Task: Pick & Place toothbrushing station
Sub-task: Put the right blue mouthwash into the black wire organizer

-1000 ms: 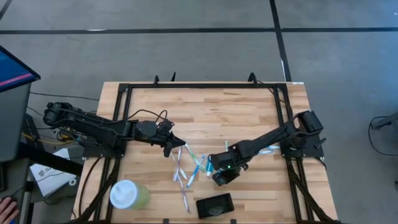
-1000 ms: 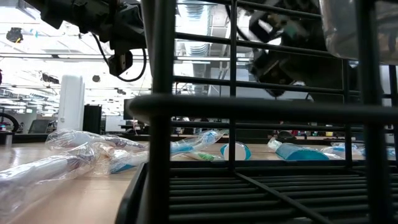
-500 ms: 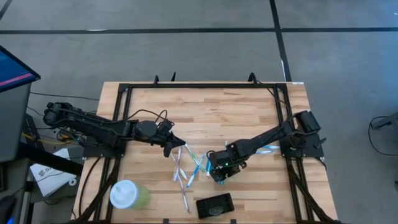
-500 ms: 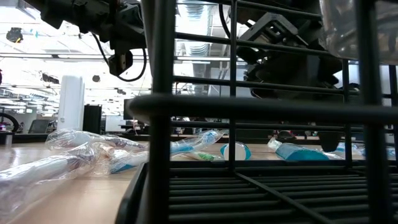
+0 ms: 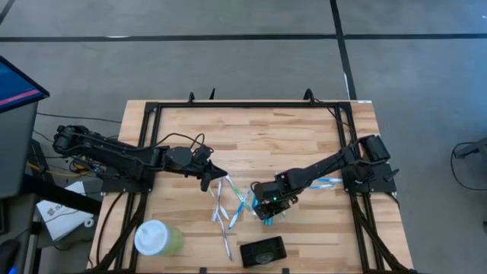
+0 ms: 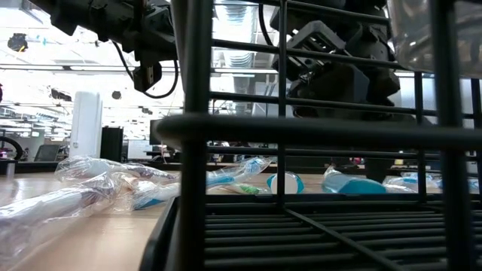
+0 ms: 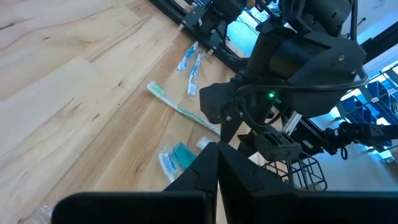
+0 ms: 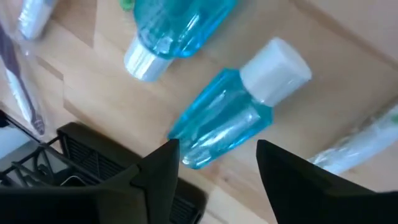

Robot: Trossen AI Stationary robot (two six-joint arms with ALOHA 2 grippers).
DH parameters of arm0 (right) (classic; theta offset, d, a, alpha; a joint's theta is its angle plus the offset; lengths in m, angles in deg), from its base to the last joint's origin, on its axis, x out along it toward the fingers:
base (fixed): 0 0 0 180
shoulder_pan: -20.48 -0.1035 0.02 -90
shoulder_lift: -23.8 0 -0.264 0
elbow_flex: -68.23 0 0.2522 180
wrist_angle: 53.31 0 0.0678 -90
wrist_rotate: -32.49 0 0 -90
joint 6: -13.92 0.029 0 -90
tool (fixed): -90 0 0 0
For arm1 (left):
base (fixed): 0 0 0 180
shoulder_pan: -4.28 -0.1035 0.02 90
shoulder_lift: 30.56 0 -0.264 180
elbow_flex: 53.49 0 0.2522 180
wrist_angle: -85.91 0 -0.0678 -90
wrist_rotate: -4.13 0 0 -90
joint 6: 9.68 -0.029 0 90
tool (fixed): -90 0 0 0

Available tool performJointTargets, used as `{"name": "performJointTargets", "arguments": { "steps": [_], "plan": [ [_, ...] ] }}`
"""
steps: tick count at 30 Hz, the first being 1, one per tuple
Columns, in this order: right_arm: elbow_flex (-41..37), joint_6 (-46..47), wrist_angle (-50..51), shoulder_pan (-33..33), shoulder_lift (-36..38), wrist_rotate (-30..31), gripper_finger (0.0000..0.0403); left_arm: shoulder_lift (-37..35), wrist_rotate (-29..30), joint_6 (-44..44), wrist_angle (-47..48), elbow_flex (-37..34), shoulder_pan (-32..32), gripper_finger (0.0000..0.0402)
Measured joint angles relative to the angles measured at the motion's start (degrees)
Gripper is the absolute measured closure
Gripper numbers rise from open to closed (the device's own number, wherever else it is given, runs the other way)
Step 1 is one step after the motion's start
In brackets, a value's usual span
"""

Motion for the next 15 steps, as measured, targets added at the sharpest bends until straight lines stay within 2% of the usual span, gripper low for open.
{"name": "performJointTargets", "arguments": {
  "steps": [15],
  "plan": [
    [0.00,-8.91,-0.11,3.17,0.00,3.33,0.0188,0.00,-0.22,-0.13,0.03,0.00,-1.46,0.0400]
  ]
}}
